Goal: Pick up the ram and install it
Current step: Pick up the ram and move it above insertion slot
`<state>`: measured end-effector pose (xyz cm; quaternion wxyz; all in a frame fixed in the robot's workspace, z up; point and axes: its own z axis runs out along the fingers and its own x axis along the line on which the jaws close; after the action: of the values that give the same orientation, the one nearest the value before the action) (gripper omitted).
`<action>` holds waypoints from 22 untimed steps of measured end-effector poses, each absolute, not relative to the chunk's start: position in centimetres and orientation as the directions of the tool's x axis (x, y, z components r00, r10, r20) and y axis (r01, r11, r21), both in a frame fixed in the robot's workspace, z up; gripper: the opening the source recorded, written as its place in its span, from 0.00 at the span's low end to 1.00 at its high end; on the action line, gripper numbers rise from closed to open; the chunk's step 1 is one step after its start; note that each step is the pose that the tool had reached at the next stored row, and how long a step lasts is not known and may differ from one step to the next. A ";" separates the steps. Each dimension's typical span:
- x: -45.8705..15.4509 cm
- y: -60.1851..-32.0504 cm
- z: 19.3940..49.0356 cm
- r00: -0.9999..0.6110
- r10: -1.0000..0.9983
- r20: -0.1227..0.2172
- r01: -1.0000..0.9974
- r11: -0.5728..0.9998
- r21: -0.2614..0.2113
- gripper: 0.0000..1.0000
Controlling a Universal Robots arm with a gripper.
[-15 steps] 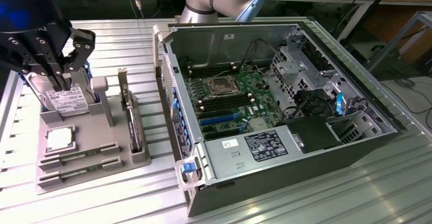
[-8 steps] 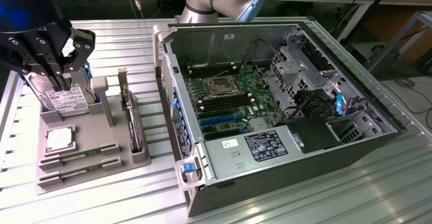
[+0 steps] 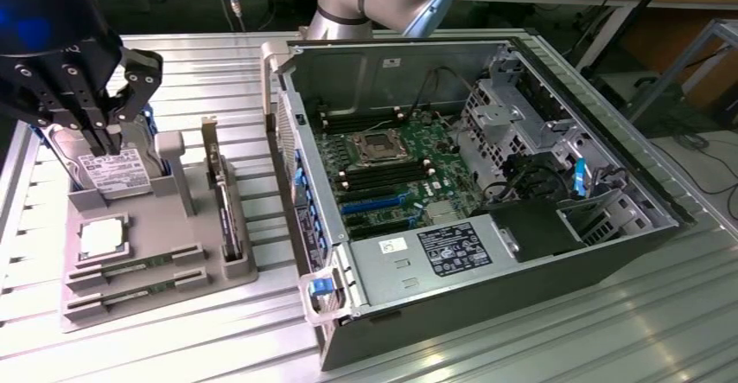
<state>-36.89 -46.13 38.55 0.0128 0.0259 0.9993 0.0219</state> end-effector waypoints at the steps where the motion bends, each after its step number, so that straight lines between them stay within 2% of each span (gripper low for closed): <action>1: -36.9 -46.1 38.5 -0.999 0.038 -0.024 0.037 0.998 0.044 0.16; 22: -36.9 -46.1 38.5 -0.974 -0.224 -0.024 -0.225 0.973 0.044 0.16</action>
<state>-36.89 -46.13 38.51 0.0096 -0.1132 0.9932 0.0234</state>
